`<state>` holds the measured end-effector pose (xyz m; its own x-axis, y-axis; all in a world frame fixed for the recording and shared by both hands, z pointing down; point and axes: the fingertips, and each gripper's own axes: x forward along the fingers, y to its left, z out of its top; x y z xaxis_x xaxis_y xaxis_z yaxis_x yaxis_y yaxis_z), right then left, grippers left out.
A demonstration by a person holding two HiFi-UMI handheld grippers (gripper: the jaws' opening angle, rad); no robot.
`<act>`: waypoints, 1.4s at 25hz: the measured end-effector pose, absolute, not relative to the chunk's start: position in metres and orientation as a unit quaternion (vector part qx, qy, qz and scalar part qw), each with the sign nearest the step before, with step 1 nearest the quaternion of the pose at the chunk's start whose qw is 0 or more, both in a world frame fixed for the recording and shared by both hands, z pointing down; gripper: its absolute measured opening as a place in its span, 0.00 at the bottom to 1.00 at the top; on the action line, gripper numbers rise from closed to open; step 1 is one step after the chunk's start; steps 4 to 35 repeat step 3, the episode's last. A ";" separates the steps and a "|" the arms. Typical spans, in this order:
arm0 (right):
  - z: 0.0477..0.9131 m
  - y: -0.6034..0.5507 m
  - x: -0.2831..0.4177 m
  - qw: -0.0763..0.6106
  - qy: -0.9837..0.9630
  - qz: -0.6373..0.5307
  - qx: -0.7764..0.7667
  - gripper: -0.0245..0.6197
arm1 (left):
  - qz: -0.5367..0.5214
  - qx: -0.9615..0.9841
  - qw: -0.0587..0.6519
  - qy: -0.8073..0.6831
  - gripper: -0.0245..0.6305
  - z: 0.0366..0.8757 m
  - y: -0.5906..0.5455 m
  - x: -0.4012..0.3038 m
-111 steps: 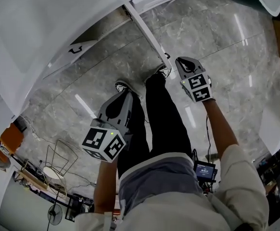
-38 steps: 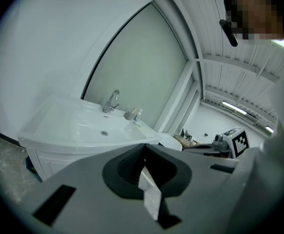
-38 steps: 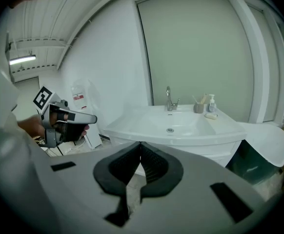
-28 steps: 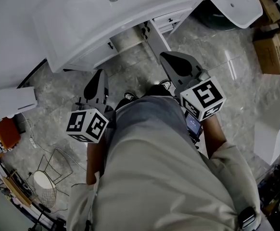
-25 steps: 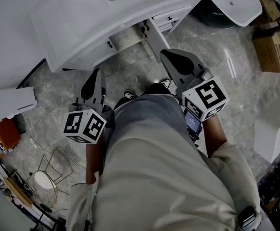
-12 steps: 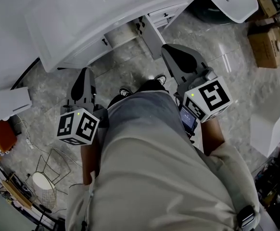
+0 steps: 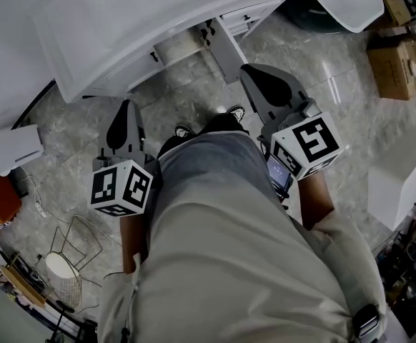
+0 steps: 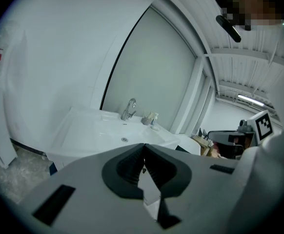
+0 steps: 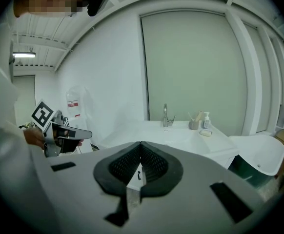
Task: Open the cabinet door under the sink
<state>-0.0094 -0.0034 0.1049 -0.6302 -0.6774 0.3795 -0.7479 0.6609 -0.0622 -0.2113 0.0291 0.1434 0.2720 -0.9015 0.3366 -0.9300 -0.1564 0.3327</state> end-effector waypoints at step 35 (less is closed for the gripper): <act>0.109 -0.005 -0.009 0.169 -0.892 0.111 0.404 0.05 | 0.034 0.759 0.246 -0.602 0.03 0.148 0.029 -0.211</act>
